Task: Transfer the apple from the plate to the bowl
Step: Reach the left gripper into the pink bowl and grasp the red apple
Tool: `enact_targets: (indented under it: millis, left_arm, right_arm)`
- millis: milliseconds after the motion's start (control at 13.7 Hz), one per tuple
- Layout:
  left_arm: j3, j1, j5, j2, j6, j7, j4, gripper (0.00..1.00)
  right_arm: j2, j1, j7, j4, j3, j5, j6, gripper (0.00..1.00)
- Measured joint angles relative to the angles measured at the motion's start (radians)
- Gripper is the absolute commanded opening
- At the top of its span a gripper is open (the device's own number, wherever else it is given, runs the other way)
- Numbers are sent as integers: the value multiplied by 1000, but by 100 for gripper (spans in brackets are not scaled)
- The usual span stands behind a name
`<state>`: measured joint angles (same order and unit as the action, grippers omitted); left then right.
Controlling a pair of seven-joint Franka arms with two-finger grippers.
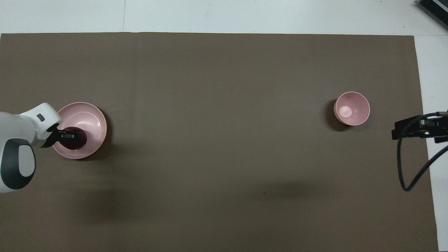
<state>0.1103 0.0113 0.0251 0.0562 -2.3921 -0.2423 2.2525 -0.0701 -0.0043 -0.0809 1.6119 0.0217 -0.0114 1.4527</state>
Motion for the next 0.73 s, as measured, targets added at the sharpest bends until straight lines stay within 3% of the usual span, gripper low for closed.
enact_targets:
  millis: [366,732]
  left_arm:
    - [-10,1,0,-3,16,0,-20,0]
    - [-63,2,22,-76,167,5,-97,0]
  right_arm:
    - [0,0,0,1,0,1,0,100]
    - [-1,0,0,1,0,17,0,100]
